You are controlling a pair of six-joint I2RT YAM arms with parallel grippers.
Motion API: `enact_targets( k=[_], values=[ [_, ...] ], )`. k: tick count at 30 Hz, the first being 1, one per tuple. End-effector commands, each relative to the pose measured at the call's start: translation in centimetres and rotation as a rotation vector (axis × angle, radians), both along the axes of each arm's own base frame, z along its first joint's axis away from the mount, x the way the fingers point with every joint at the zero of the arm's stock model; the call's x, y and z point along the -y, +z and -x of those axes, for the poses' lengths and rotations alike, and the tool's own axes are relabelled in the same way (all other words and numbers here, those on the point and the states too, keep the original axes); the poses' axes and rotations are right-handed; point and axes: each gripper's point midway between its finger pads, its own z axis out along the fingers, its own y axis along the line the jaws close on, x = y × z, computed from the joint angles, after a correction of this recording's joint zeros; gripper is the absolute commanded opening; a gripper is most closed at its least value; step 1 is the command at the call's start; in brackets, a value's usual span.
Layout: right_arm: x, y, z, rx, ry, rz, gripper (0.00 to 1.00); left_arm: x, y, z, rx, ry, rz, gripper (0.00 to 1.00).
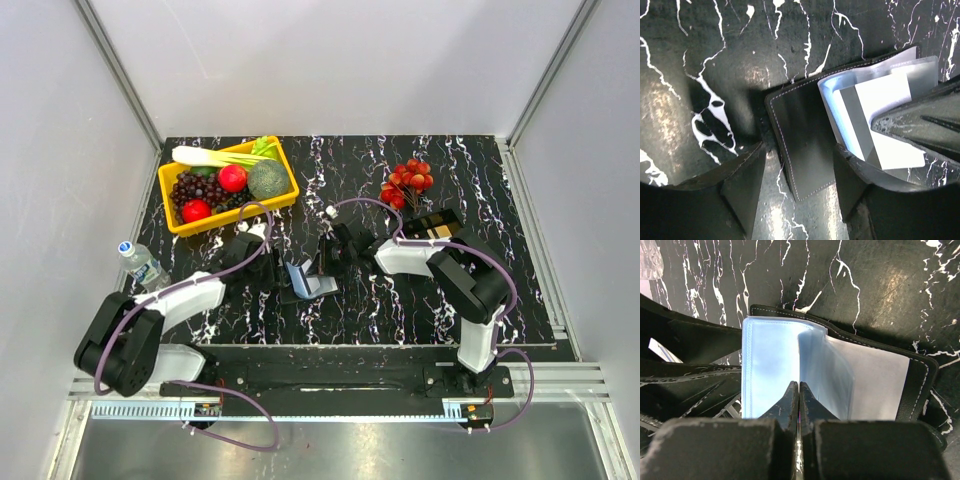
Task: Put the credit cards into the card holder
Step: Turn over the card slot in the card holder.
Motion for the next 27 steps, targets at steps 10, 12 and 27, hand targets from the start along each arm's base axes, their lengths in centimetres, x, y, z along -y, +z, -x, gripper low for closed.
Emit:
enact_targets(
  k=[10, 12, 27],
  values=[
    [0.1, -0.5, -0.8, 0.013, -0.031, 0.012, 0.00, 0.3, 2.4, -0.1, 0.099, 0.075, 0.150, 0.65],
    [0.0, -0.6, -0.6, 0.008, -0.025, 0.011, 0.00, 0.7, 2.4, -0.1, 0.097, 0.066, 0.173, 0.65],
    [-0.1, -0.6, -0.5, 0.002, -0.010, 0.010, 0.00, -0.5, 3.4, 0.2, 0.136, 0.136, 0.177, 0.70]
  ],
)
